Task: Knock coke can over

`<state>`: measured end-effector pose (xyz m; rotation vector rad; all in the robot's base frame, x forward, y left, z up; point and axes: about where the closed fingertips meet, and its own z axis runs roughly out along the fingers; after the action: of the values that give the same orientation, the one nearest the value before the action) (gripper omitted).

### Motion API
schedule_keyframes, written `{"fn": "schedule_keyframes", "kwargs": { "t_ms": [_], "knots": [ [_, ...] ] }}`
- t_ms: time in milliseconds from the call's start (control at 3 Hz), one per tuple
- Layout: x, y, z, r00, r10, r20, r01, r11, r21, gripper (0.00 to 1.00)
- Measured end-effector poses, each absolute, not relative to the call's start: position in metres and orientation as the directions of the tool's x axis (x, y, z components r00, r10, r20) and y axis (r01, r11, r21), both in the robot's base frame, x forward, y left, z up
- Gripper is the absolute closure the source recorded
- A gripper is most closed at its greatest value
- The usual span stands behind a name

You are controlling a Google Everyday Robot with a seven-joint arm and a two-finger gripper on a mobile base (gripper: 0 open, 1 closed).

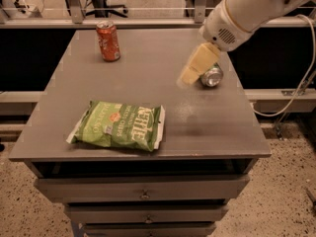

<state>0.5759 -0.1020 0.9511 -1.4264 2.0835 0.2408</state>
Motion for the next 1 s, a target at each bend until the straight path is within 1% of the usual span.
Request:
{"fn": "schedule_keyframes", "kwargs": {
  "t_ms": [333, 667, 1000],
  "knots": [
    [0.619, -0.06, 0.96, -0.277, -0.672, -0.686, -0.858, 0.495, -0.139, 0.0],
    [0.619, -0.06, 0.96, -0.277, -0.672, -0.686, -0.858, 0.495, -0.139, 0.0],
    [0.627, -0.05, 0.958, -0.264, -0.644, -0.718, -0.852, 0.504, -0.138, 0.0]
  ]
}}
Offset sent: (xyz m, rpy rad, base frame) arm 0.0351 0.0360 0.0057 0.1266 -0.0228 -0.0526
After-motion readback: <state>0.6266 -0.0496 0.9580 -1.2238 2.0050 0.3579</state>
